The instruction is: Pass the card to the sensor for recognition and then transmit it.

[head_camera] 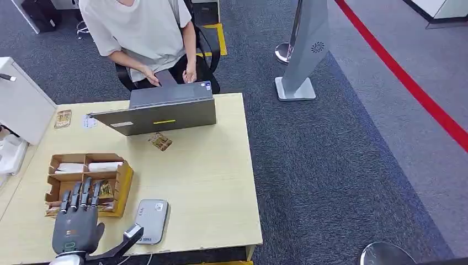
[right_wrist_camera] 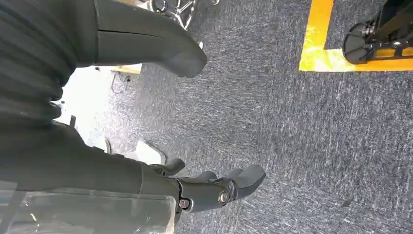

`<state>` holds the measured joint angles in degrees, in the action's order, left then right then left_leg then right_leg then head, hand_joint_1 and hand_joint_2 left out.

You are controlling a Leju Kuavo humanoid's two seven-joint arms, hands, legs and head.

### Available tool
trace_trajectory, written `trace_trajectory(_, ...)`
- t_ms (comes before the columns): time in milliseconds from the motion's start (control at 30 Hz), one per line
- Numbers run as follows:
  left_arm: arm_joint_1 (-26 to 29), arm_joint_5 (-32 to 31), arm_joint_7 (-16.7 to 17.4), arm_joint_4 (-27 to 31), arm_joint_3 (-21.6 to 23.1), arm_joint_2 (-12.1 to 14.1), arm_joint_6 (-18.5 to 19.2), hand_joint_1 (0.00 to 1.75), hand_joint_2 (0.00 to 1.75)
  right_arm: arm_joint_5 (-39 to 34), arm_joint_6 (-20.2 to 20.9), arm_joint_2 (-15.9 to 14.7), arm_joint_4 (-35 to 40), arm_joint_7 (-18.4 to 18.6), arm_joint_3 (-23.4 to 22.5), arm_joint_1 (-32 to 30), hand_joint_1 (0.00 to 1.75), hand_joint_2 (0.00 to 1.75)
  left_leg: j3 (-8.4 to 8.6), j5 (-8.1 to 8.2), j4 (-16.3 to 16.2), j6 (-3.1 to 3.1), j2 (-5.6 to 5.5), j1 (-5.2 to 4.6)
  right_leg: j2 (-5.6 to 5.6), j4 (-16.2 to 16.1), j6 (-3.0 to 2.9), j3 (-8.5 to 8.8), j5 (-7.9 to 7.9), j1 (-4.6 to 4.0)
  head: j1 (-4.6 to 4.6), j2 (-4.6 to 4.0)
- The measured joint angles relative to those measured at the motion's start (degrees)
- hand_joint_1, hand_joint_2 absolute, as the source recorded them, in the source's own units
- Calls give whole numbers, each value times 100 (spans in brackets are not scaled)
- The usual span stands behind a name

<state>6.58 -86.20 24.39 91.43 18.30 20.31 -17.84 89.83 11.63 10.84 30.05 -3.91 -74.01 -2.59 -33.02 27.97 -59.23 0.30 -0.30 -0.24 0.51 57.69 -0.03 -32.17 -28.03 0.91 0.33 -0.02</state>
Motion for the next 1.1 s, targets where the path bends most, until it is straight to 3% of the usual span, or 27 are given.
trace_trajectory(500,-4,0,214,0,-57,28,122,0,175,0,17,7,33,29,0,-3,0,175,0,0,0,0,0,0,0,0,0,-1,0,0,2,0)
trace_trajectory(1100,-12,0,245,68,-83,72,249,0,175,0,44,50,109,64,0,-16,0,175,1,0,0,0,1,0,0,0,0,-1,0,0,0,0)
